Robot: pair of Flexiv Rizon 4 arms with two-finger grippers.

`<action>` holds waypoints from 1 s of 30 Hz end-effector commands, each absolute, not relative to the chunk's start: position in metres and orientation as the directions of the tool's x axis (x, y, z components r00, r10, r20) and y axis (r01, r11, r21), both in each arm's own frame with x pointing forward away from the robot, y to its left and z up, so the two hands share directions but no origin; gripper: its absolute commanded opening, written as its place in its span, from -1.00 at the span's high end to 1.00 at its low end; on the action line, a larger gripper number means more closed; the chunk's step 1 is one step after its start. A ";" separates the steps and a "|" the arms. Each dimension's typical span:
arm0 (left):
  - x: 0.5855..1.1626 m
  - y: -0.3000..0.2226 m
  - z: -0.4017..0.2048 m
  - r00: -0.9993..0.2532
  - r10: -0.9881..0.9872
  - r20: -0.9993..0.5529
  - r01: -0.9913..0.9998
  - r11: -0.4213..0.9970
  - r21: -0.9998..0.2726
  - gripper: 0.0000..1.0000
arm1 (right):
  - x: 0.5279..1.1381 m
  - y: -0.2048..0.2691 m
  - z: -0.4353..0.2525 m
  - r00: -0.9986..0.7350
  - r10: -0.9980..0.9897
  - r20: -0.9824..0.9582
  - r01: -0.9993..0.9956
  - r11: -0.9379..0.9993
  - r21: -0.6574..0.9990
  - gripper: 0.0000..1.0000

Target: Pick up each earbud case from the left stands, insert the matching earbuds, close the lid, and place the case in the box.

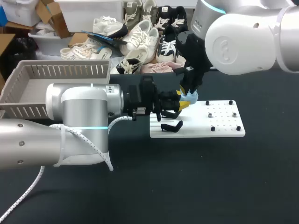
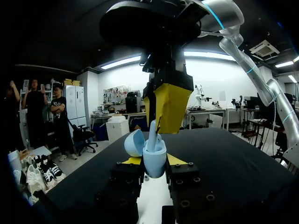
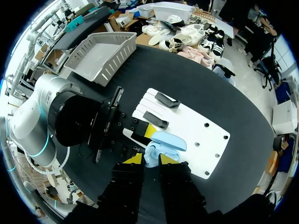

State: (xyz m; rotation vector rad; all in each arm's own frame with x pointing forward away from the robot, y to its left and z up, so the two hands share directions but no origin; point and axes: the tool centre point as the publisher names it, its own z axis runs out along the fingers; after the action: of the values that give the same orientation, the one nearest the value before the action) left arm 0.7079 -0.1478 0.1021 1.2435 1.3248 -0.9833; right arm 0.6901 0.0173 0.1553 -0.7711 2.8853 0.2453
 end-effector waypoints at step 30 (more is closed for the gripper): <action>0.707 -0.148 0.102 0.060 0.149 -0.987 0.988 0.135 0.081 1.00 | 0.693 0.019 0.150 -0.854 -0.494 -0.162 -0.514 0.850 0.118 1.00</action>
State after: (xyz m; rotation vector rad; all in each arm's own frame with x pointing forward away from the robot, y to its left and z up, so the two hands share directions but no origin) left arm 0.7079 -0.1477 0.1022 1.2435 1.3247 -0.9832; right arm 0.6912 0.0177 0.1501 -0.7885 2.8935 0.2369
